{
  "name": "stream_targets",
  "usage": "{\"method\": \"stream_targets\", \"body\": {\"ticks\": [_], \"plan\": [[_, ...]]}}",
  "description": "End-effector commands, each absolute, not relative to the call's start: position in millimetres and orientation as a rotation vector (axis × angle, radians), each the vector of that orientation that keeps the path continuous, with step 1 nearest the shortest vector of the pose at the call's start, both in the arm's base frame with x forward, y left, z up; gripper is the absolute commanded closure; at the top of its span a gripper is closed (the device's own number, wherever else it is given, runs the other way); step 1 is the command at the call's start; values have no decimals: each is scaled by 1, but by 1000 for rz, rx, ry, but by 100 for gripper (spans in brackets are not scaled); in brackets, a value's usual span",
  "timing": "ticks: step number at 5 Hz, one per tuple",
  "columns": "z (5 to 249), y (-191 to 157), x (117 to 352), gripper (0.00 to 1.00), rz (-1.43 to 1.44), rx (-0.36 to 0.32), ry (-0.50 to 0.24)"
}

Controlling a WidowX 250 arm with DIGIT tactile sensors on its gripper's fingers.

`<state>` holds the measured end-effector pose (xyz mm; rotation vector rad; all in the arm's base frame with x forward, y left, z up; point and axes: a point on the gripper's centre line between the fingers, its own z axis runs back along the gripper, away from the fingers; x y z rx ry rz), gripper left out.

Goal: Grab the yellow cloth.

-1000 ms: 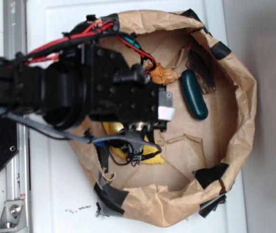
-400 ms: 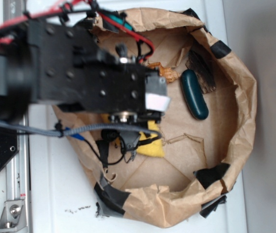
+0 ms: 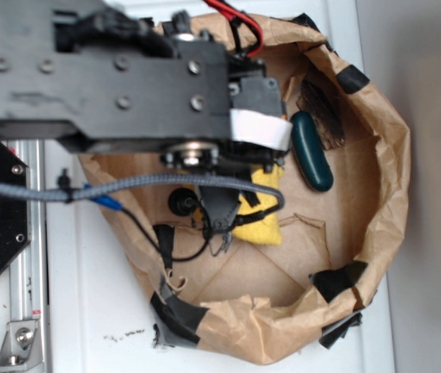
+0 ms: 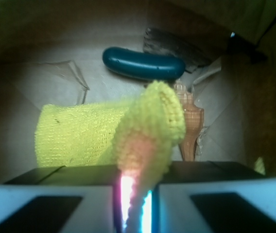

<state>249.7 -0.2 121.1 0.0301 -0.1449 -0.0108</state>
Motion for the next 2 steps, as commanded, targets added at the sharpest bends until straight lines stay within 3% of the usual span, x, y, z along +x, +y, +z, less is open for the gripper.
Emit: {"method": "stream_targets", "body": {"ticks": [1,2], "plan": [[161,10,234,100,-15,139,-283],[154,18,235,100,13,148,-280]]}}
